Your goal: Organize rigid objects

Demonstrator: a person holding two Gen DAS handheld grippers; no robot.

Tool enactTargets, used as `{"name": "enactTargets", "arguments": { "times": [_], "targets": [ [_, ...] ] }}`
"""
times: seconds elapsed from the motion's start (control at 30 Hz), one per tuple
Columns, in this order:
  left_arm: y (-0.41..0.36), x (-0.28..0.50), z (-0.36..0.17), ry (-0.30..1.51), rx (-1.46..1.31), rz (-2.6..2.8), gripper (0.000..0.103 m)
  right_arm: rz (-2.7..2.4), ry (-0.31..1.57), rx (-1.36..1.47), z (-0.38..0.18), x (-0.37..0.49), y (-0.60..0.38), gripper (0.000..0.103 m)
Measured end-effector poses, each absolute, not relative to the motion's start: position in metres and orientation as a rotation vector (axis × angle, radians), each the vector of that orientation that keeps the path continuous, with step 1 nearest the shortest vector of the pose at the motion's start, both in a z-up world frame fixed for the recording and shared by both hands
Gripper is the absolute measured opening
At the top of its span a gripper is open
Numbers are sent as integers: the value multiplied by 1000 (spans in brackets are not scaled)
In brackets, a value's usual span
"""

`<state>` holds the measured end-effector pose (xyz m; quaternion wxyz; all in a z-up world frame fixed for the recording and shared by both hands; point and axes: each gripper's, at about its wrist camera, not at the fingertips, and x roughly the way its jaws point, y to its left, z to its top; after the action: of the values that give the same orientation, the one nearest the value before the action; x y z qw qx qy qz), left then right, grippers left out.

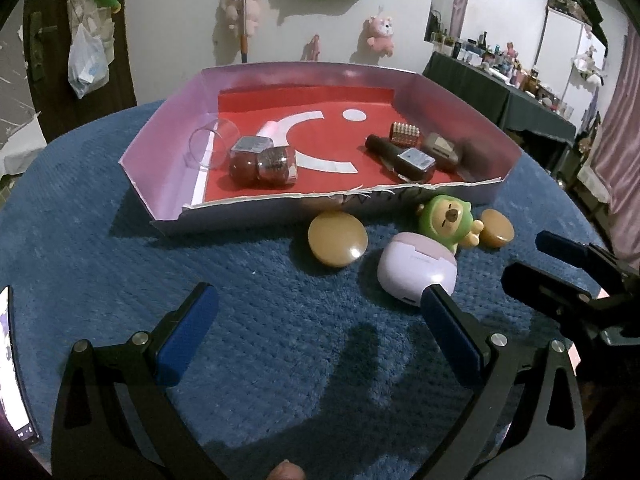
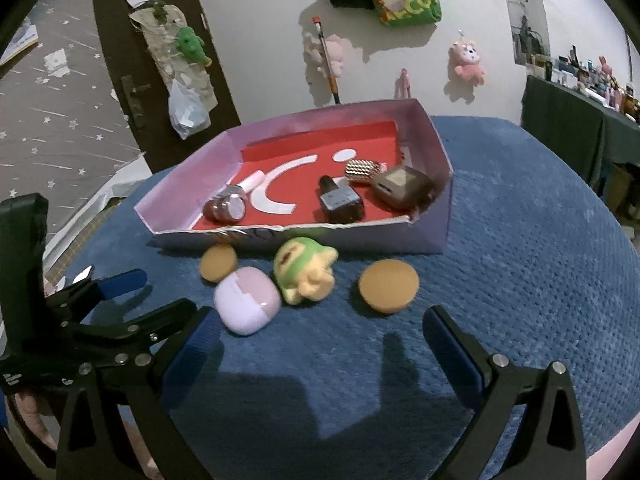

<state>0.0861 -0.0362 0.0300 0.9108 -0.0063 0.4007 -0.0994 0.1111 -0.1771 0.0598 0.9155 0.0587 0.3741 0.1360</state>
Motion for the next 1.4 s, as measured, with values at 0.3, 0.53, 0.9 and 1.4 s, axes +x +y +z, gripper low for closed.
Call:
{"name": "enactTargets", "arguments": {
  "times": [0.3, 0.53, 0.9, 1.4],
  "targets": [
    [-24, 101, 20, 852, -64, -142, 102, 185, 775, 96, 53, 121, -194, 95],
    [-26, 110, 14, 874, -52, -138, 93, 151, 820, 77, 43, 136, -202, 77],
    [-31, 120, 16, 883, -49, -153, 76, 121, 822, -8, 39, 148, -190, 64],
    [-50, 128, 21, 877, -27, -220, 36, 110, 811, -20, 37, 155, -181, 40]
  ]
}}
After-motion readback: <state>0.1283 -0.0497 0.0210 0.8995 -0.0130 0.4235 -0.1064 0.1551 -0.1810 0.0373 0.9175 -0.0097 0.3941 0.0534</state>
